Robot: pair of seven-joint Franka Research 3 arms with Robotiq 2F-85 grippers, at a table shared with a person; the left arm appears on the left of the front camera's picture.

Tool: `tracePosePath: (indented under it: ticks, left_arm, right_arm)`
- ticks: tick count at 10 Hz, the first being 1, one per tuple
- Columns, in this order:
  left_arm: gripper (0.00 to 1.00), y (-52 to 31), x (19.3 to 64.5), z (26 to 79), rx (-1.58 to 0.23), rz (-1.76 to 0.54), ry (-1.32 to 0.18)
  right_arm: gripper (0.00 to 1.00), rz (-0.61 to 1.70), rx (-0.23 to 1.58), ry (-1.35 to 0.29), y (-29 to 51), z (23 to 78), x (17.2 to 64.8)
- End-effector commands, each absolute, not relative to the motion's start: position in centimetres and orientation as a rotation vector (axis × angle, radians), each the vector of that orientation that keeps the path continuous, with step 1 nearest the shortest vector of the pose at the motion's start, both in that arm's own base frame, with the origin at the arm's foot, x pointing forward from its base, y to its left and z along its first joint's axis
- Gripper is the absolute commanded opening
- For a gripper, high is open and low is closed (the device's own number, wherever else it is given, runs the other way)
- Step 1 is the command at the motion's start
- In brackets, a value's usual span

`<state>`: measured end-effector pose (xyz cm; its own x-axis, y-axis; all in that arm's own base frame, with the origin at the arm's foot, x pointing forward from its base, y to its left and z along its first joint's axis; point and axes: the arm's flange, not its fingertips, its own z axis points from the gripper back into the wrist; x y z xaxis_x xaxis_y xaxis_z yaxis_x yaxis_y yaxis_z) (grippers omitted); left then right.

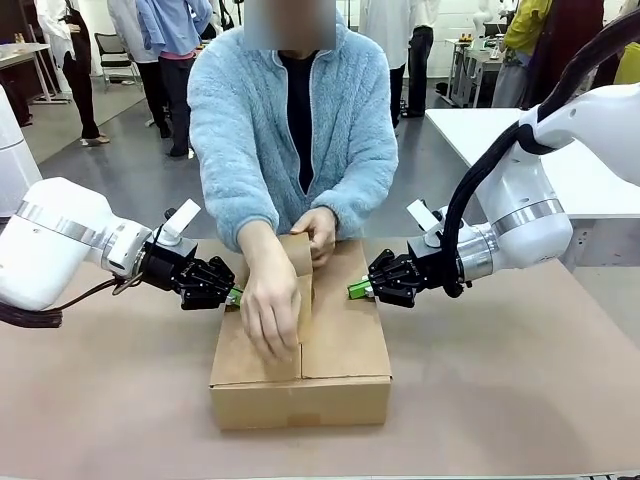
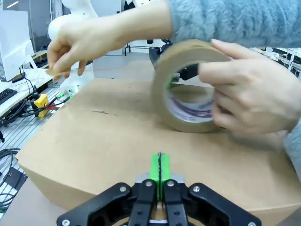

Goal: Wrap the clocks to prevent damage.
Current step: After the human seals the box with tape, release both hands from the side flaps of the Package Box.

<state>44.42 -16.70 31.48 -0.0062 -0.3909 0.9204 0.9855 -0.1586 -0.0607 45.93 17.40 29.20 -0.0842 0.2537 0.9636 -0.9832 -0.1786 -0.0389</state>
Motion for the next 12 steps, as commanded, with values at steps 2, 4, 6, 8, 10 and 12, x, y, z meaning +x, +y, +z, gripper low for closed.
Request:
tracePosePath:
  ticks: [2,4,6,8,10,12]
  left_arm:
    - [0.00,-16.83,44.35,31.20,-1.018,-1.484,-0.807]
    - [0.00,-16.83,44.35,31.20,-1.018,-1.484,-0.807]
    - [0.00,-16.83,44.35,31.20,-1.018,-1.484,-0.807]
    - [0.00,-16.83,44.35,31.20,-1.018,-1.484,-0.807]
    - [0.00,-16.83,44.35,31.20,-1.018,-1.484,-0.807]
    - [0.00,-16.83,44.35,31.20,-1.018,-1.484,-0.807]
  right_arm:
    - [0.01,1.493,1.094,-0.963,17.52,28.98,45.93]
    - [0.01,1.493,1.094,-0.963,17.52,28.98,45.93]
    - [0.01,1.493,1.094,-0.963,17.52,28.98,45.93]
    - [0.01,1.493,1.094,-0.963,17.52,28.98,45.93]
    - [0.01,1.493,1.094,-0.963,17.52,28.98,45.93]
    - [0.01,1.493,1.094,-0.963,17.52,28.98,45.93]
